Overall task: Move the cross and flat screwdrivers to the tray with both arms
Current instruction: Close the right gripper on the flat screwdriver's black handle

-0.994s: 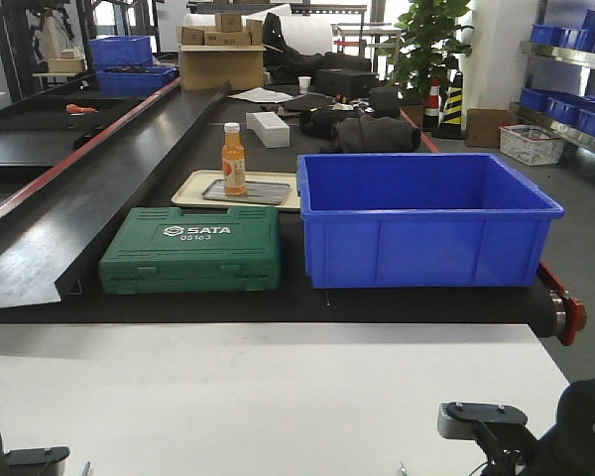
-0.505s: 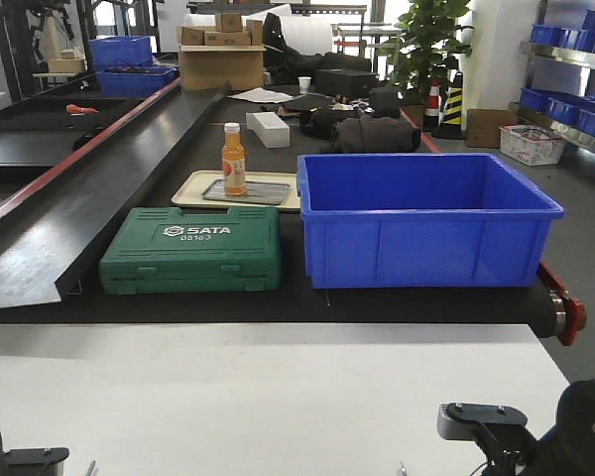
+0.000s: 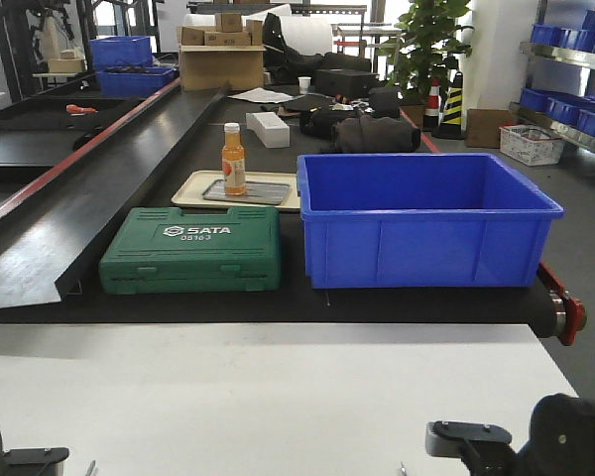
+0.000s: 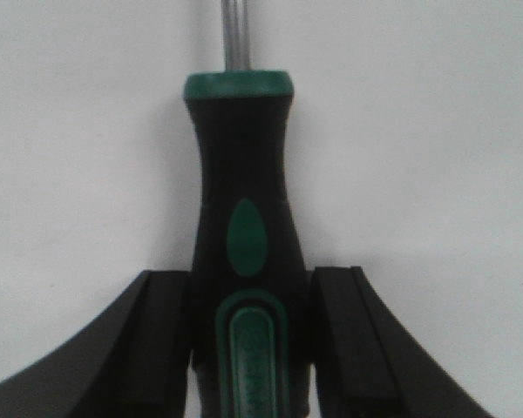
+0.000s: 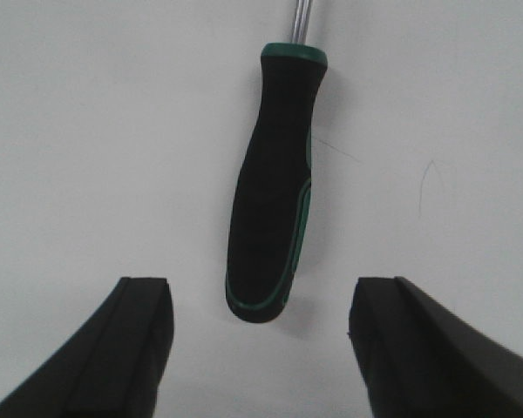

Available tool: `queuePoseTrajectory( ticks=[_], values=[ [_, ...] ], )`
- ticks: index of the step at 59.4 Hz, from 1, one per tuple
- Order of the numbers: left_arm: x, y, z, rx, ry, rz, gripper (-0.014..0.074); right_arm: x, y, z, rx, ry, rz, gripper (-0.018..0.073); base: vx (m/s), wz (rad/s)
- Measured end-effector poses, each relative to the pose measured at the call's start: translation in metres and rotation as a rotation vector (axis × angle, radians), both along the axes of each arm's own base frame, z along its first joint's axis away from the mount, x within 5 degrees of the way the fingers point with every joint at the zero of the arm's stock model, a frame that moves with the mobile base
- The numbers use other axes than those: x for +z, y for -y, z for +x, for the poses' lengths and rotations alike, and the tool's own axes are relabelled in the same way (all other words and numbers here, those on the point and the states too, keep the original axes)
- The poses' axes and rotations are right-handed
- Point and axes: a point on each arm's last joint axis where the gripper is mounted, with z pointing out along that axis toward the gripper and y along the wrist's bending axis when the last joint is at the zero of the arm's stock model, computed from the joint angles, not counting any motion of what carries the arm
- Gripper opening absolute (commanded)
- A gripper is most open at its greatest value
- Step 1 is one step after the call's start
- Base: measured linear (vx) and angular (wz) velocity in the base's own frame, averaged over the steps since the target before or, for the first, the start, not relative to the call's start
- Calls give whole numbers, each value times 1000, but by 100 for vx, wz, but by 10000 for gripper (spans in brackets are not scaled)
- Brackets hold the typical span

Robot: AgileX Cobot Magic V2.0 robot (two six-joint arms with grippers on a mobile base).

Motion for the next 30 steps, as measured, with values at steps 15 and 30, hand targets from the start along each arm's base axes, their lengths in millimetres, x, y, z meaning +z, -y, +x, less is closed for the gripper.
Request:
queuePoseTrajectory(
  ticks=[15,30],
  values=[
    [0,0,0,1,0,-1,-4,-26,-22,3,-26,-5,-53,490,0,0],
    [0,0,0,1,0,-1,-4,-36,-22,12,-89,-4,-79,490,0,0]
  ],
)
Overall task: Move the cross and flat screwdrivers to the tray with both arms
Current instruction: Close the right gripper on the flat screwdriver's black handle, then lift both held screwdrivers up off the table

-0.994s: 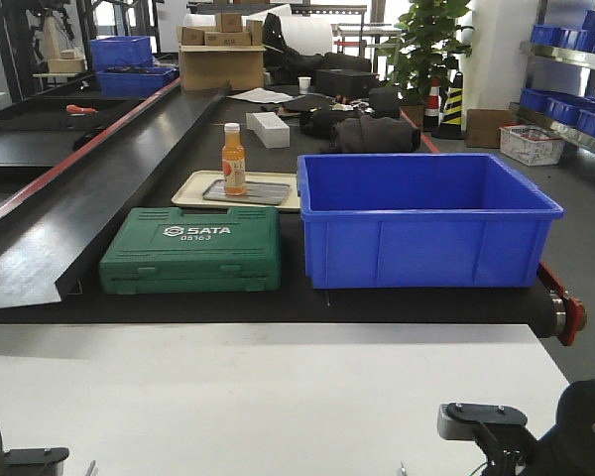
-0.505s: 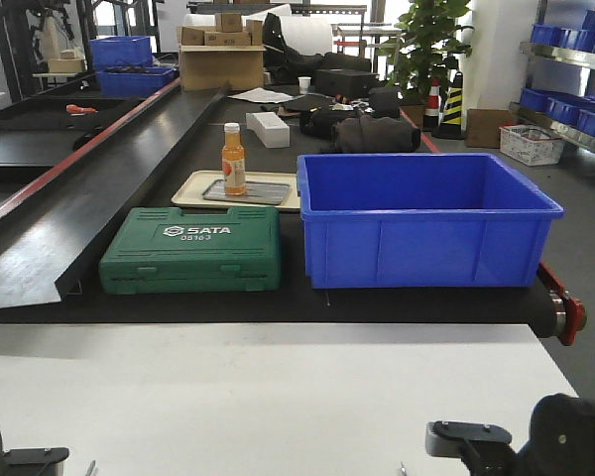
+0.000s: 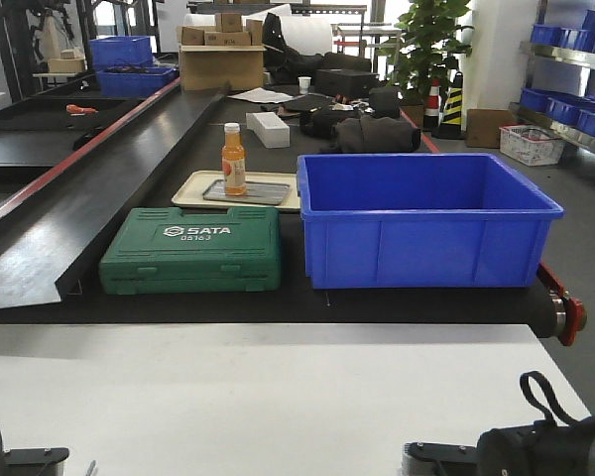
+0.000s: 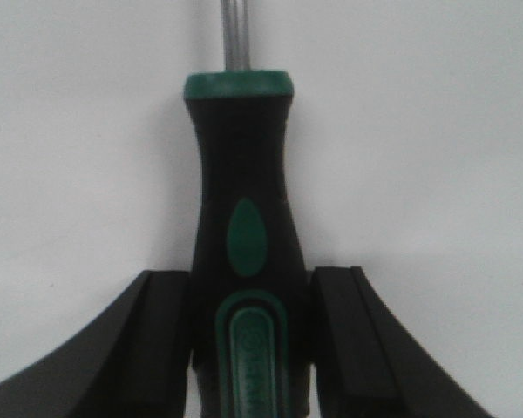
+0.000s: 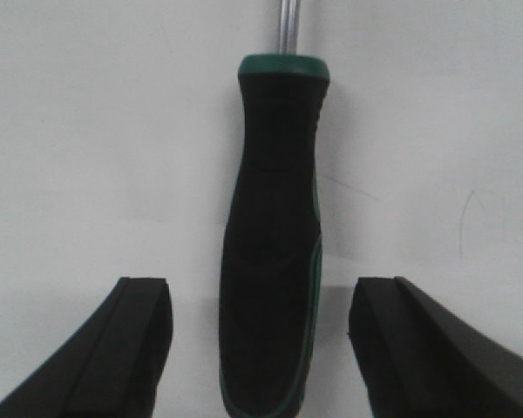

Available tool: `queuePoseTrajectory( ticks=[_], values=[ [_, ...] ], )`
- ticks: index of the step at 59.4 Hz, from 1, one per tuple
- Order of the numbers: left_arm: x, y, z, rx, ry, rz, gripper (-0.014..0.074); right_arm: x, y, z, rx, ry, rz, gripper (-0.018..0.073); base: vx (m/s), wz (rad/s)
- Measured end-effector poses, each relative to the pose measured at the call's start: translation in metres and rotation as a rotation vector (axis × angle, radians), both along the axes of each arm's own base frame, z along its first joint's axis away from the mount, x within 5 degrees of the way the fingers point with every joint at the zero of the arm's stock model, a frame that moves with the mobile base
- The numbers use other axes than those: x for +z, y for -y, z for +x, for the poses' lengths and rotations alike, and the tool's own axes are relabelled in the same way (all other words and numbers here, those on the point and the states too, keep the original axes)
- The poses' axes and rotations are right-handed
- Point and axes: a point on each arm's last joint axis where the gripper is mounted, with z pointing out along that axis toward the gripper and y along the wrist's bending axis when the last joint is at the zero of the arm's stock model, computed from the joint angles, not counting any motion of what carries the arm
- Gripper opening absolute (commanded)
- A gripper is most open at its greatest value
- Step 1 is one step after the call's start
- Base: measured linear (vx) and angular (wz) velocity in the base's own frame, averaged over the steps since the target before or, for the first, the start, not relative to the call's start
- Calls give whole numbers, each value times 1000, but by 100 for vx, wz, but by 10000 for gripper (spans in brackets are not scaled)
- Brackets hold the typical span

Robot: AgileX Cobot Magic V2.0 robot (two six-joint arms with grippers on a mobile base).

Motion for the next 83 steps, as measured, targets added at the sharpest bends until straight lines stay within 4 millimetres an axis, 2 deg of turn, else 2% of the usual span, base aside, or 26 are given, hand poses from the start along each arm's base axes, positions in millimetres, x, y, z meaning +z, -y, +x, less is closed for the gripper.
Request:
queuePoseTrajectory(
  ticks=[20,37,58,72,78,83],
  values=[
    [0,0,0,0,0,0,-4,-5,-9,27,8,-44,-29,426,0,0],
    [0,0,0,0,1,0,-4,-11,-3,26,-5,-101,-118,420,0,0],
    [0,0,0,0,1,0,-4,-11,-2,28,-26,-86,-120,378,0,0],
    [0,0,0,0,2,0,-4,-22,-3,29,-32,-119,-135,360,0,0],
    [0,0,0,1,3,0,-4,-22,-3,30,-33,-119,-136,302,0,0],
    [0,0,0,1,3,0,-4,-22,-3,30,-32,-120,-138,197,0,0]
  ],
)
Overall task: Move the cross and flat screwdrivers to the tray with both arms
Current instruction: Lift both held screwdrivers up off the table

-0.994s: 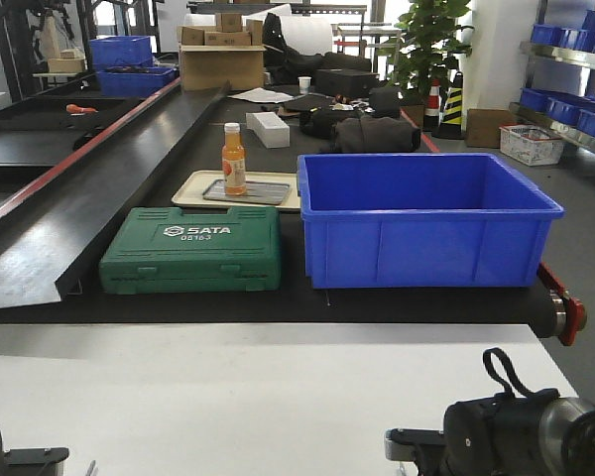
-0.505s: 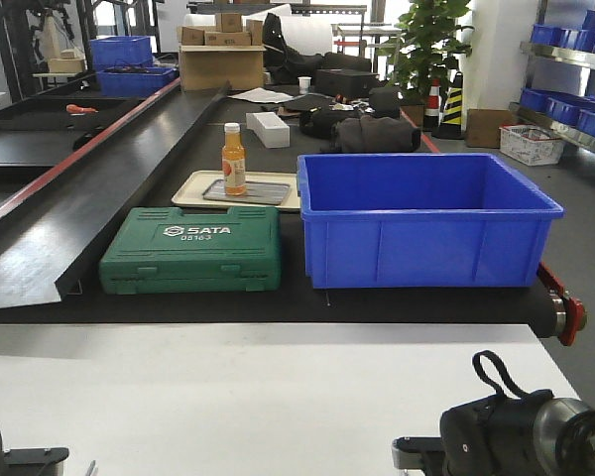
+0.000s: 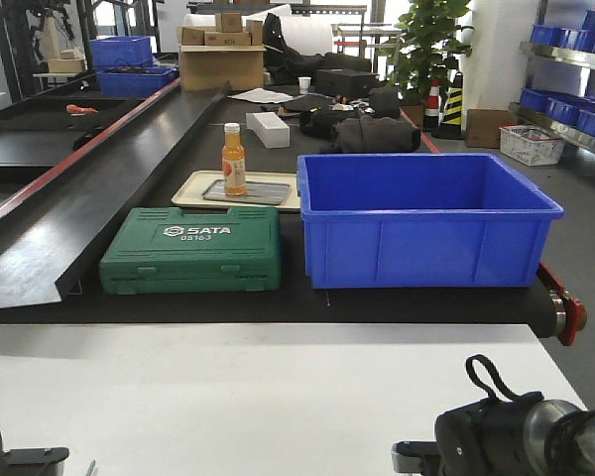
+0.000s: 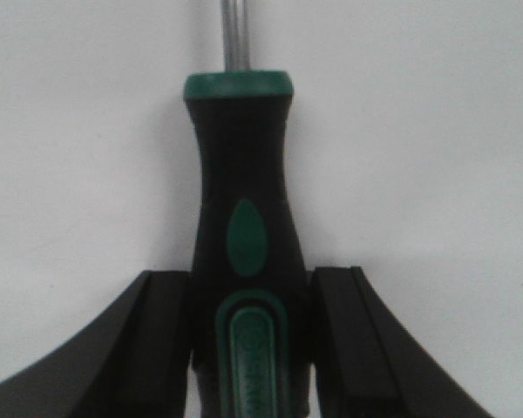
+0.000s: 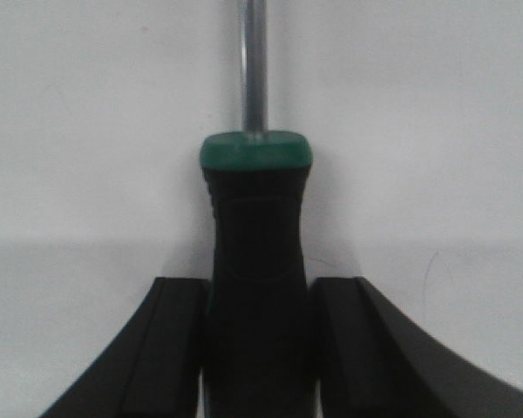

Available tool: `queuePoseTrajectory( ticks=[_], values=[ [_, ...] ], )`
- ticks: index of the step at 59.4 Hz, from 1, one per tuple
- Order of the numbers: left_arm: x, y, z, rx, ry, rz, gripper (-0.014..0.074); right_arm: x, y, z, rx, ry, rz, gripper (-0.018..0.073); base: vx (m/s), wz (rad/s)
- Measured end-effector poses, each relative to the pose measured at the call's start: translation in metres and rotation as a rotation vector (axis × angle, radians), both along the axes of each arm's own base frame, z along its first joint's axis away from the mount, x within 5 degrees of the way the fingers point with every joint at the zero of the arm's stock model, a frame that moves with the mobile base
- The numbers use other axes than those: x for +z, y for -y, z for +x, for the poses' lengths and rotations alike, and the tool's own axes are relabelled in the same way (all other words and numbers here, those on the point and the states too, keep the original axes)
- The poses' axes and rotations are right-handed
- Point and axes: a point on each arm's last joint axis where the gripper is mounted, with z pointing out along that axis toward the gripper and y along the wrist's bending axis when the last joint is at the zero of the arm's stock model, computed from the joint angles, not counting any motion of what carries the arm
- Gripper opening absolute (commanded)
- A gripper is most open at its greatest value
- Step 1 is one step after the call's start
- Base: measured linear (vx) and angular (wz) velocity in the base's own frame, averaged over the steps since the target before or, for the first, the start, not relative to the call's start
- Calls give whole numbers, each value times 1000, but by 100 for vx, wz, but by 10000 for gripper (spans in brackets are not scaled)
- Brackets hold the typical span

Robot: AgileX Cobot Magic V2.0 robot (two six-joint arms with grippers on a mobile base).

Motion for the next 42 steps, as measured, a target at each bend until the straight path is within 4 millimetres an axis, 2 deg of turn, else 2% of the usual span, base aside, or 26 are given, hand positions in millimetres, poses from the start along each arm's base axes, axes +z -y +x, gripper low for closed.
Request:
queuePoseTrajectory(
  ticks=[9,32,42],
  values=[
    [0,0,0,0,0,0,-4,0,0,0,0,0,-1,-16,0,0],
    [1,0,-1,-36,-2,0,-4,5,1,-1,92,13,-7,-11,0,0],
    [11,1,-3,-43,13,-11,-4,34,5,-4,144,78,-25,-11,0,0]
  ],
)
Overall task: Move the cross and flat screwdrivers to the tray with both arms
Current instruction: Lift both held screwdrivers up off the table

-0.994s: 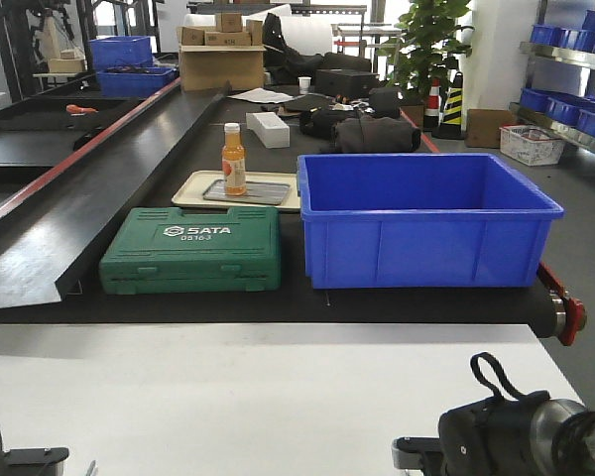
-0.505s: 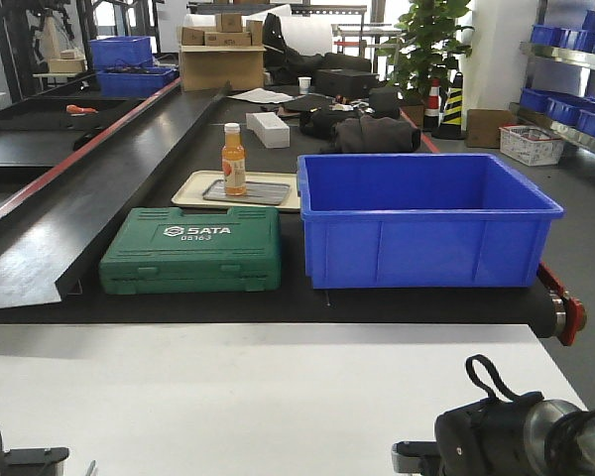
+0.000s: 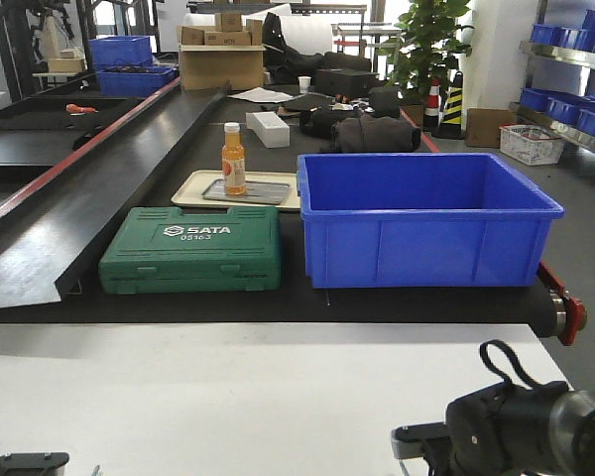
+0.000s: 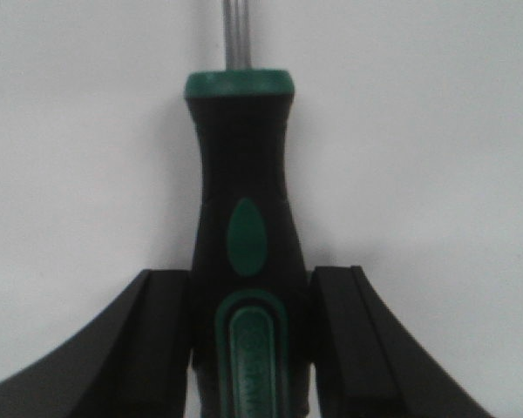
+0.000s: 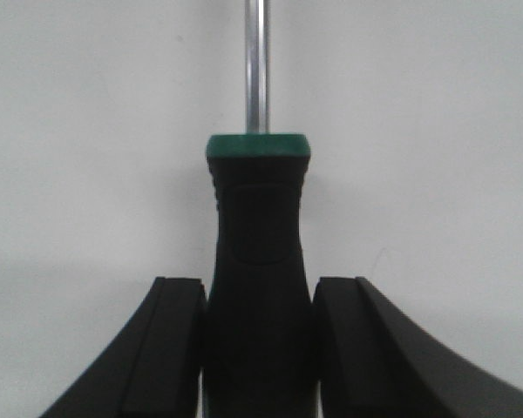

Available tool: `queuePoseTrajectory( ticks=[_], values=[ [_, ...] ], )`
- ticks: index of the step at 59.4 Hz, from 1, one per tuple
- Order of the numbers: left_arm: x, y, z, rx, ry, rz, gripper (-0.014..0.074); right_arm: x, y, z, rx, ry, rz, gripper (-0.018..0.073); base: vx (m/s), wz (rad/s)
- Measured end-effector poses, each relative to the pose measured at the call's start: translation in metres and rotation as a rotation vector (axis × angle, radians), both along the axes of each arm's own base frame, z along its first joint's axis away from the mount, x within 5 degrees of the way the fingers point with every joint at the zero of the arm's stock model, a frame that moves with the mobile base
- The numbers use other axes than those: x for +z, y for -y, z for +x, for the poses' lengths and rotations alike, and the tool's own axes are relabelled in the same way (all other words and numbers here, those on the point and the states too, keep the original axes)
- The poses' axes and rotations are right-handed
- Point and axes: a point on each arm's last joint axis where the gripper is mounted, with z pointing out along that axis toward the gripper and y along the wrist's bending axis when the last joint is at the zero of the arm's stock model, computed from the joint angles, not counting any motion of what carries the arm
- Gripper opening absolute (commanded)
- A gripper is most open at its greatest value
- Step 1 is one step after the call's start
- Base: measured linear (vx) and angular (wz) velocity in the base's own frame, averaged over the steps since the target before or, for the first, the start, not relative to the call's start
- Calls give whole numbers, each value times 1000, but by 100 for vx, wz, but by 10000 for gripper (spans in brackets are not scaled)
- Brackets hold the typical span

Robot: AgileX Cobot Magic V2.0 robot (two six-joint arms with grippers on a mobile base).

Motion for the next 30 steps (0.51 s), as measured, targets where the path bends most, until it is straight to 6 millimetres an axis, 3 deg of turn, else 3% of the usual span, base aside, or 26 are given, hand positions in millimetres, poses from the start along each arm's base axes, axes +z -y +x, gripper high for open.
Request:
queuePoseTrajectory(
  ticks=[8,22,30],
  values=[
    [20,2,-4,-10,-37,-20,-3,32,5,-5,31,71,-14,-11,0,0],
    [96,5,6,-37,93,-52,-1,82,13,-22,39,173,1,-11,0,0],
    [130,6,3,-47,141,-64,-1,103,17,-33,34,211,13,-11,0,0]
  ],
)
